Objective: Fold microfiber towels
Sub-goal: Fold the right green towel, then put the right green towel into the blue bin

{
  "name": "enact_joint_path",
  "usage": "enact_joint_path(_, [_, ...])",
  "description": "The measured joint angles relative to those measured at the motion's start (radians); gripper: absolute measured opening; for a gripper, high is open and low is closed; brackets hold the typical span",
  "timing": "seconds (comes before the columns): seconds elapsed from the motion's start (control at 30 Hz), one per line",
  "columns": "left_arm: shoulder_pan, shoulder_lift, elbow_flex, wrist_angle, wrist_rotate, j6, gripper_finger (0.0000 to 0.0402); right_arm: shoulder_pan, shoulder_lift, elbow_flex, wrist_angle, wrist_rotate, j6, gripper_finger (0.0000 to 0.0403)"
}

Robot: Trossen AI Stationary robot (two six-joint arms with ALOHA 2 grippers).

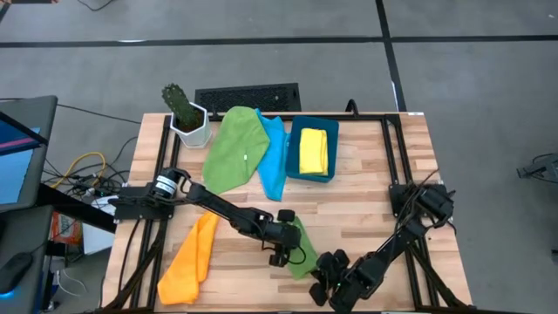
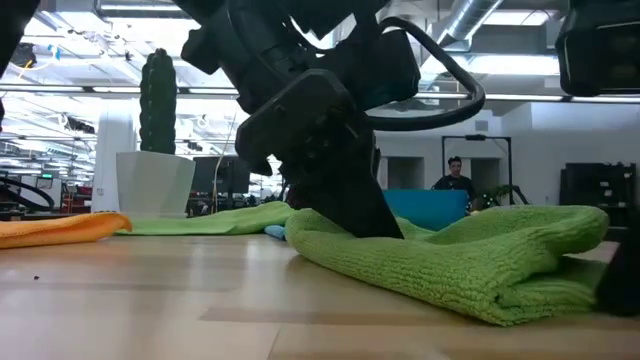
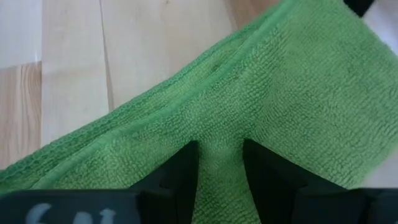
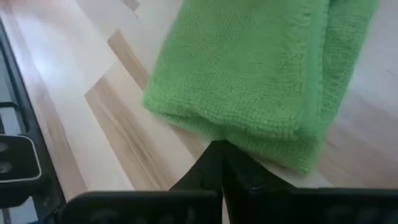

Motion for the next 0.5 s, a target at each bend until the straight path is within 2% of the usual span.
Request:
enact_joint_path(0.17, [0.022,-0.065,-0.002,-0.038,0.024,-0.036,0.0123,0.005,-0.067,-0.001,-0.049,-0.024,0.002,0.0022])
enact_joint_path(0.3, [0.044,-0.176,0.002,-0.047,0.025,-0.035,0.0123,0.011,-0.132,-0.002,-0.079,-0.049,0.002,0.0019])
enact_joint_path(0.5, [0.089,-0.372,0.001,-0.126,0.028,-0.035,0.0123,-0.019,-0.253,-0.001,-0.103,-0.160,0.002,0.0029])
